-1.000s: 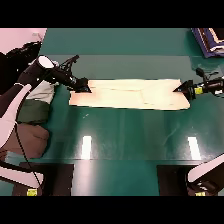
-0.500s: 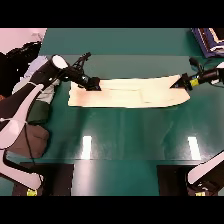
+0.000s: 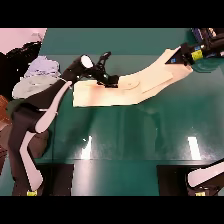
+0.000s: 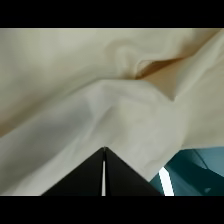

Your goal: Fold the shirts.

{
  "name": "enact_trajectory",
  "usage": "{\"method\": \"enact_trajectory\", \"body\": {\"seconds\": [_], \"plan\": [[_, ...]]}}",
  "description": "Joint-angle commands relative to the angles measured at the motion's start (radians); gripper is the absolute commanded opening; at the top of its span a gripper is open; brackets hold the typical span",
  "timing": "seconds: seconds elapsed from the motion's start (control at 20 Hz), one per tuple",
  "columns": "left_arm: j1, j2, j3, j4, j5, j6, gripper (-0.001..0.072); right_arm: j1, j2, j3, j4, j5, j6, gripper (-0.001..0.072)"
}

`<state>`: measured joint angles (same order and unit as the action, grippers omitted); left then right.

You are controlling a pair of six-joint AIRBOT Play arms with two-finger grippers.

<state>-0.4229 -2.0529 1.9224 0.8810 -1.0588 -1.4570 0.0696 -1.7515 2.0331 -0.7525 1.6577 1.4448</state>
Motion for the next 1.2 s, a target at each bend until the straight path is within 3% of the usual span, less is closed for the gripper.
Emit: {"method": "enact_trajectory", "body": {"seconds": [0.0, 0.35, 0.55, 0.95, 1.15], "plan": [[-0.042, -0.082, 0.079, -0.031, 0.014, -0.02, 0.0025, 0.108, 0.05, -0.009, 0.002, -0.057, 0.032, 0.0012], [-0.048, -0.095, 0.082, -0.027, 0.061, -0.019, 0.0025, 0.264, 0.051, 0.028, 0.002, -0.171, -0.007, 0.0013], [0.006, -0.074, 0.099, 0.007, -0.021, -0.009, 0.0024, 0.321, 0.05, 0.028, 0.001, -0.235, -0.059, 0.0013], [0.354, 0.216, 0.099, 0.182, -0.151, 0.023, 0.0025, 0.427, -0.016, 0.015, 0.002, -0.36, -0.135, 0.0013], [0.513, 0.331, 0.099, 0.182, -0.213, 0.024, 0.0025, 0.552, -0.18, 0.072, 0.154, -0.511, -0.284, 0.002]]}}
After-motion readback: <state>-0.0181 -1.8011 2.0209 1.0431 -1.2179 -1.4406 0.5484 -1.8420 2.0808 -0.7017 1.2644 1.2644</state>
